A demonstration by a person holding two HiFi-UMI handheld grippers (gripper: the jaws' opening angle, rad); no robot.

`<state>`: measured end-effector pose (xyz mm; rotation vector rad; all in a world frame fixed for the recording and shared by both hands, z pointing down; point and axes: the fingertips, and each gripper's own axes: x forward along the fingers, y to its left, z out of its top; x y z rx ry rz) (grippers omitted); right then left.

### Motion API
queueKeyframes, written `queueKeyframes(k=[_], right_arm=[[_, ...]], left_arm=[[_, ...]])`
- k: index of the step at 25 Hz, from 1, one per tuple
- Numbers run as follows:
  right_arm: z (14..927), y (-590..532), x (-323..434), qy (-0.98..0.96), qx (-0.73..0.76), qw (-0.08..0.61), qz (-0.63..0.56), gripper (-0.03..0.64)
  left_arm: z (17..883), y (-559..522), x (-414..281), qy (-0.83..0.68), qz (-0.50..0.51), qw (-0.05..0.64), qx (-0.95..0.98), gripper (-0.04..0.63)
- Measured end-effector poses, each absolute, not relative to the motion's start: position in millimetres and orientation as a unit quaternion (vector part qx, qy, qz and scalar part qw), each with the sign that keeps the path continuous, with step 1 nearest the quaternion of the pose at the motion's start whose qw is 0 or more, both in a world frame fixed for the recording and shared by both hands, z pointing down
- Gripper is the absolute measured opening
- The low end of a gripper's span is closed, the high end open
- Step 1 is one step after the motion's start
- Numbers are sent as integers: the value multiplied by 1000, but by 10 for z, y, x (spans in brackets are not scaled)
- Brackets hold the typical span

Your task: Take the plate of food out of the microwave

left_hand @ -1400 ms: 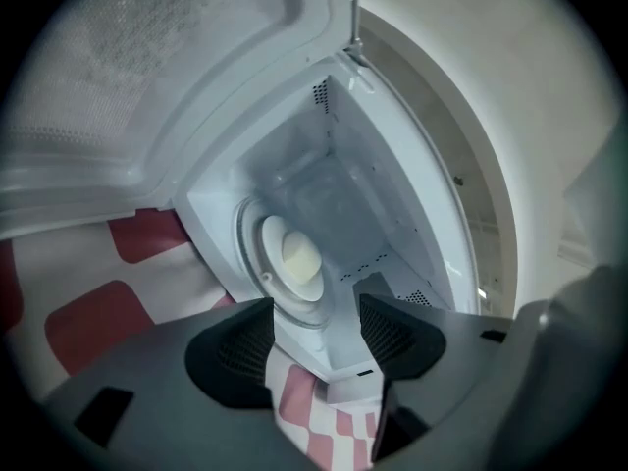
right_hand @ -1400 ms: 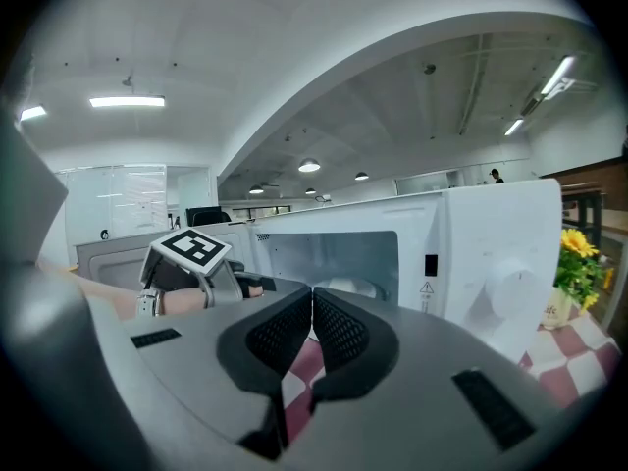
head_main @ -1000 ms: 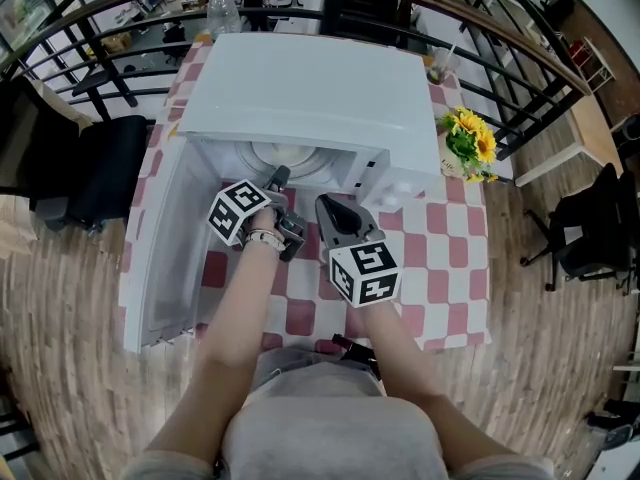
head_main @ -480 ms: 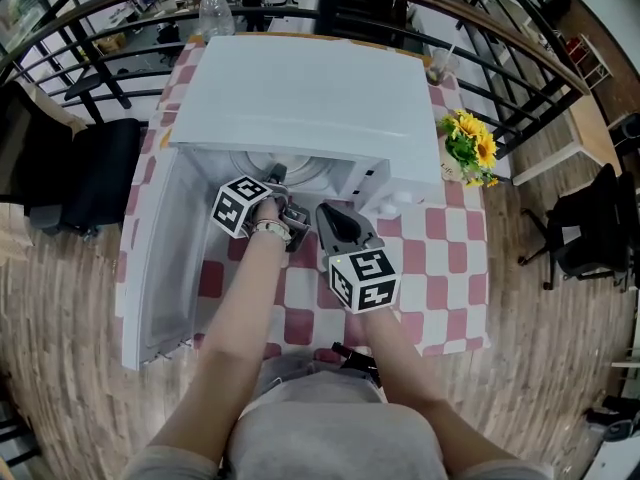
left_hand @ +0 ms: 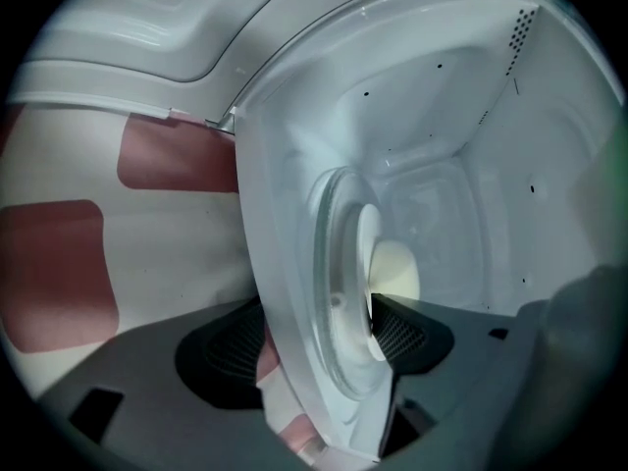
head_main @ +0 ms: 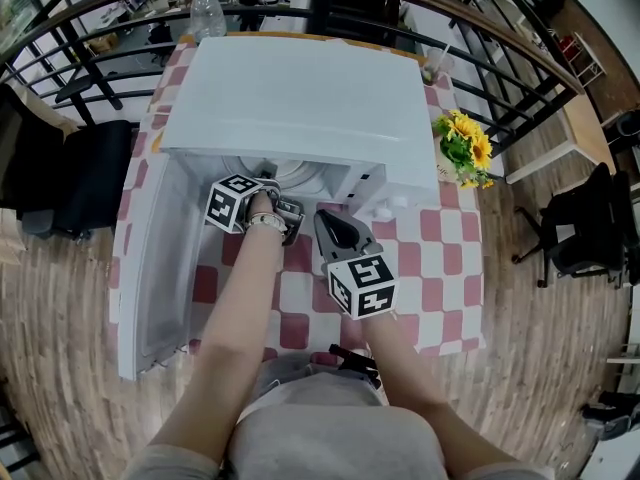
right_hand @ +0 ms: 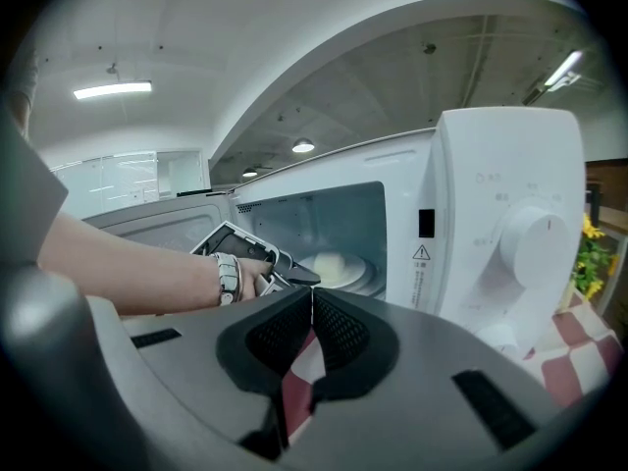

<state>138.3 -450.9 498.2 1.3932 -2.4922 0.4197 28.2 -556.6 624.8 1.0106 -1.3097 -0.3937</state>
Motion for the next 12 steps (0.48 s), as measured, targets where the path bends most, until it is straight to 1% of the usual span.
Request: queueKeyframes(k=[6,12], right_arm=[[4987,-4495,1400,-858,474,138,141,28],[4957,-4483,1365,-862,468,141,136,28]], left_arm=[[6258,-5560,272,-563,-180,675,442,333],[6226,-5488,268,-551,-177,682,447,301]])
